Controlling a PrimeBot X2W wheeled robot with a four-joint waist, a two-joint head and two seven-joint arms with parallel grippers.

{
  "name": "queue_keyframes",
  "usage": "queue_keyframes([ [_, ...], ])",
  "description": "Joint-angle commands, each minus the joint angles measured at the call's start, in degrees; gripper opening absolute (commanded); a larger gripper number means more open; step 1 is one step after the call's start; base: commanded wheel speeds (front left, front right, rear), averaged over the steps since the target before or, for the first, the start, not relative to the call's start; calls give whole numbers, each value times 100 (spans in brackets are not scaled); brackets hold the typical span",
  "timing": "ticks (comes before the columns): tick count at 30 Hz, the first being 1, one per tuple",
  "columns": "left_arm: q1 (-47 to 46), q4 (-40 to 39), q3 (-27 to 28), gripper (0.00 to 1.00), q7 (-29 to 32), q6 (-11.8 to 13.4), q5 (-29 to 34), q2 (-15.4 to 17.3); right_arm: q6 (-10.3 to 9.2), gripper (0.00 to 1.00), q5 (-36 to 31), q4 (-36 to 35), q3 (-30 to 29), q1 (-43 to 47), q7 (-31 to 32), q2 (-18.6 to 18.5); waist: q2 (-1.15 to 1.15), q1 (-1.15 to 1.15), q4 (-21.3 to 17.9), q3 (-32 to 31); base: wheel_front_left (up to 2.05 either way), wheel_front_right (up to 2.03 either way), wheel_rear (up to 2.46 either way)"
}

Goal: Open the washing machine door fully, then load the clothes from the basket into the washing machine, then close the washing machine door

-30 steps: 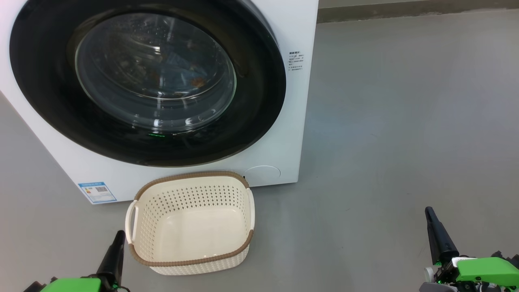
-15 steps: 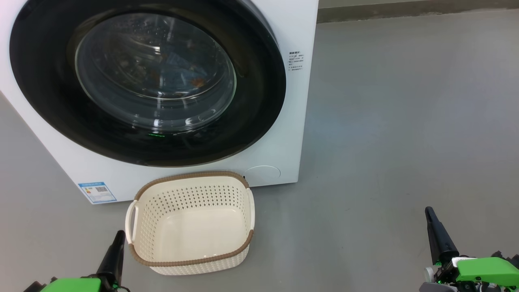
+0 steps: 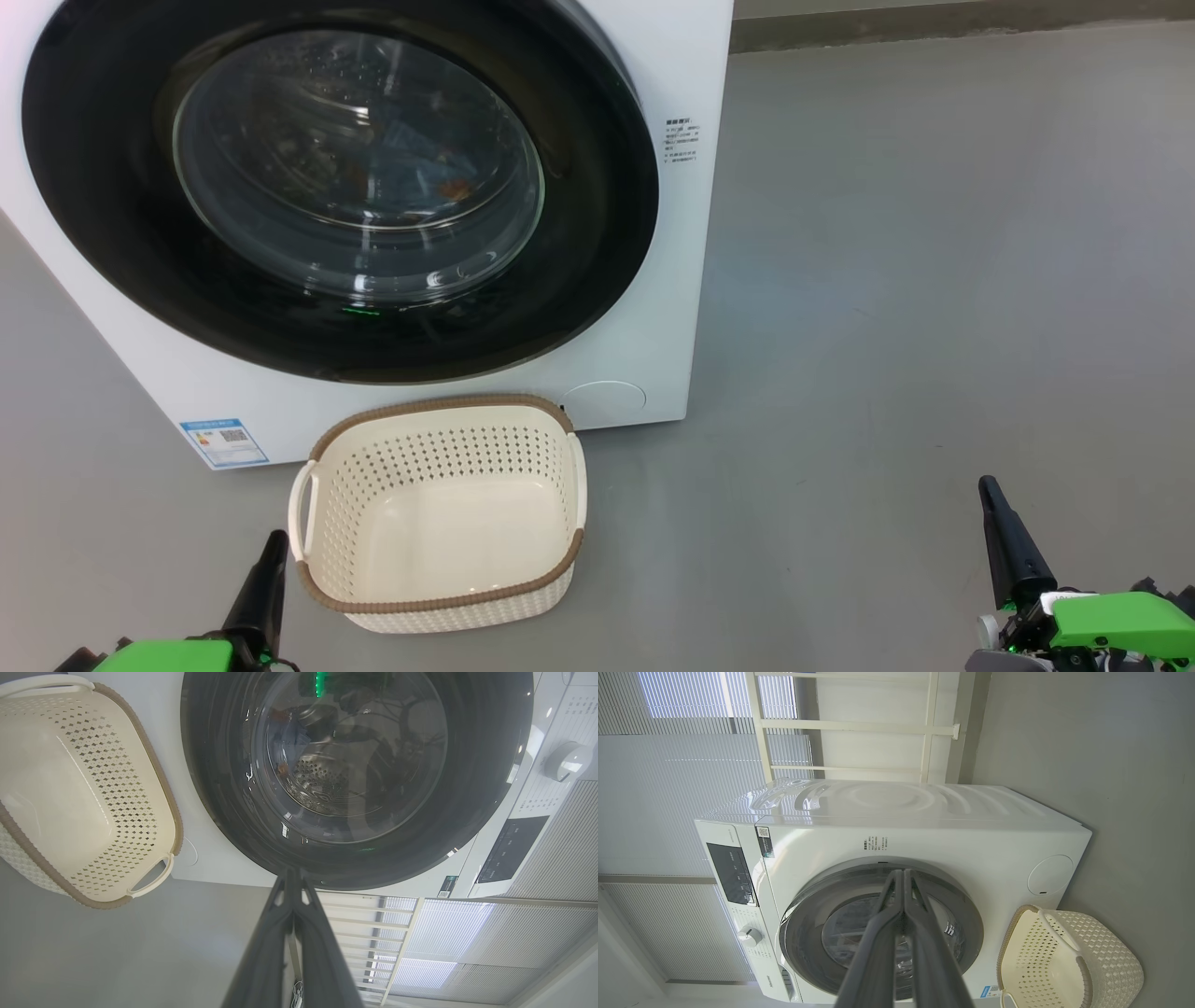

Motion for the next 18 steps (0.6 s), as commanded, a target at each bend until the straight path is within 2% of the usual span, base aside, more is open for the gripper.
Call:
queue_keyframes([
  [1,-236,-109,196,0,32,-58,-47,142,-8,0,63,-144,134,-224,43,-20,0,0,0,0,0,0,0],
  [18,-236,-109,196,0,32,-58,-47,142,-8,0,63,-144,134,-224,43,-20,0,0,0,0,0,0,0],
])
